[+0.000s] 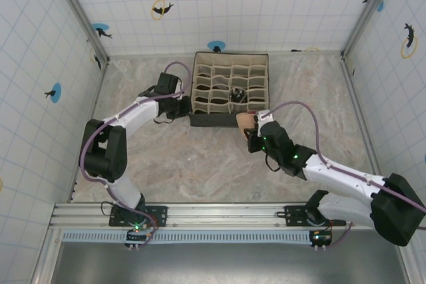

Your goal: Roll the socks

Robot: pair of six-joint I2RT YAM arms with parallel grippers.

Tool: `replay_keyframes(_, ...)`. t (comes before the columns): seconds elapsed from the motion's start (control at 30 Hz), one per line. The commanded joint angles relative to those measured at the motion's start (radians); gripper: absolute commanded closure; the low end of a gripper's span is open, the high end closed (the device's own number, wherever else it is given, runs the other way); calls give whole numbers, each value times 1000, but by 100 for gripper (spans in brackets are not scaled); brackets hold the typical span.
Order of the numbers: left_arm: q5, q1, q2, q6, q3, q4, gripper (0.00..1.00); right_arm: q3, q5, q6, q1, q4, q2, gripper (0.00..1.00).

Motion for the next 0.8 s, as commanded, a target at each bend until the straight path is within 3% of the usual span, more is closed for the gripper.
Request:
replay_keyframes(0.0,11,-24,-52,-34,-47,-60,94,70,48,-82,17,135,42,100)
replay_keyframes(0.13,-8,-48,-105,-92,-107,-57,89,121,56,-134,21,199,107,100)
replay_keyframes(0.27,-27,-51,-154,-142,-161,-43,55,154,62,-194,16,282,188,100)
replay_keyframes(0.37,-22,-52,-177,-151,-158,-57,38,178,47,-237,8,334,250,100)
replay_keyframes(0.63,120,-52,-176,-128,14,-63,30,157,-14,-310,-20,547,347,100)
replay_keyframes(0.77,214,-52,-157,-102,78,8,20,149,-58,-314,-33,606,379,100)
